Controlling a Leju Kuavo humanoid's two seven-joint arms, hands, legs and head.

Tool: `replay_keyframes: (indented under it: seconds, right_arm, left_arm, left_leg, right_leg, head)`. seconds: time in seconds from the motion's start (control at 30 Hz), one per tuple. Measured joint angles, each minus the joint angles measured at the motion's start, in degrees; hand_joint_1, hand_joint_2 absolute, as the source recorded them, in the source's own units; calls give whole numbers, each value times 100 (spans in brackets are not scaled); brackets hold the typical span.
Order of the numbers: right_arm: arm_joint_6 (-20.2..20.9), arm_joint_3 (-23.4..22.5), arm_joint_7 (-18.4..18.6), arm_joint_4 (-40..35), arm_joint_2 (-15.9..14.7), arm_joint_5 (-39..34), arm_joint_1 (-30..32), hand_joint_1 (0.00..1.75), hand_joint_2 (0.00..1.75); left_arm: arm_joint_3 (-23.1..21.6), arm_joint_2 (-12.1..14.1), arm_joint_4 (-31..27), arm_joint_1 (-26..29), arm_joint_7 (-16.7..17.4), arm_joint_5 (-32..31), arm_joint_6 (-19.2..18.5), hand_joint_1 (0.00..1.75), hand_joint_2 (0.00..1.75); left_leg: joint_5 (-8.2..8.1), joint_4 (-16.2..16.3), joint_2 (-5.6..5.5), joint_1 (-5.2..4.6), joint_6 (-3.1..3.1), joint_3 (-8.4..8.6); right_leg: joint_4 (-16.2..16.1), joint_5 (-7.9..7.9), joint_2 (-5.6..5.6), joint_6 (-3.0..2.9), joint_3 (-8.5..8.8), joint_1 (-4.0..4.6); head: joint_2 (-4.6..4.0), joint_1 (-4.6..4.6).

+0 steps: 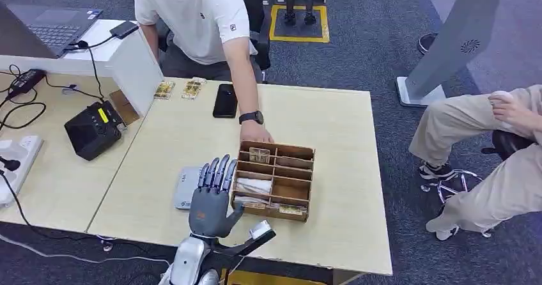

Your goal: Pass the card to the sensor for recognition and then transmit it.

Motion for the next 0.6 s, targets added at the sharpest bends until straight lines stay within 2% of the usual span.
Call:
replay_keyframes:
  seconds: [0.23,0.6]
  right_arm:
    - [0,0,0,0,0,7,0,0,175]
    - [0,0,-22,2,0,17,0,0,175]
  left_arm:
    - [-83,44,77,-31,-7,9,0,0,175]
    - [-96,42,350,-29,-1054,311,0,0,175]
  left_leg:
    - [0,0,0,0,0,-1]
    - [0,0,0,0,0,-2]
  right_leg:
    - [0,0,0,0,0,0]
    - [0,0,0,0,0,0]
  head:
    - [0,0]
    - [0,2]
